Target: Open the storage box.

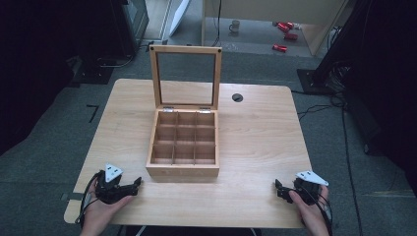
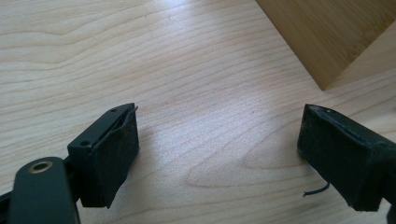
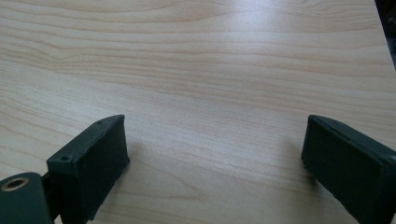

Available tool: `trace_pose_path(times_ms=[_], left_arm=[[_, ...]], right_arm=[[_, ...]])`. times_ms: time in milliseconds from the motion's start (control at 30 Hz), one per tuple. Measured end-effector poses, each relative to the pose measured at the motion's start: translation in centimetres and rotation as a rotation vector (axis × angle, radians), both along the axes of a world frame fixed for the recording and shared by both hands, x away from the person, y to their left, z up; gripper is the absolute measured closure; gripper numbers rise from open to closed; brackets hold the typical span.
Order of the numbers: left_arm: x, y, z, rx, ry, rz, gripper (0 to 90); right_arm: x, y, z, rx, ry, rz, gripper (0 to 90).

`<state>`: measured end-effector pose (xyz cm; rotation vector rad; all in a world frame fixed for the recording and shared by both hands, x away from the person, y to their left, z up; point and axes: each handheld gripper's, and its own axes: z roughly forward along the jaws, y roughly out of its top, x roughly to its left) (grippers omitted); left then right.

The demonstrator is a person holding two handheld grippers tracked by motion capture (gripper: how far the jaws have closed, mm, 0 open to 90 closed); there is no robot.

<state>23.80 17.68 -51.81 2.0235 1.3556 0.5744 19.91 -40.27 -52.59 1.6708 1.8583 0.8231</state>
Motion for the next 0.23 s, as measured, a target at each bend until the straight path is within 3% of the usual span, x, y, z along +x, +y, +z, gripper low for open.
trace_pose_path(times_ms=[167,233], left_arm=[[0.00,-0.02,0.00,-0.002,0.000,0.003,13.1],[0.01,-0.27,0.00,-0.002,0.001,0.028,13.1]], right_arm=[[-0.05,-0.01,0.00,0.001,0.002,0.000,6.6],[-0.06,0.00,0.00,0.001,0.002,0.000,6.6]])
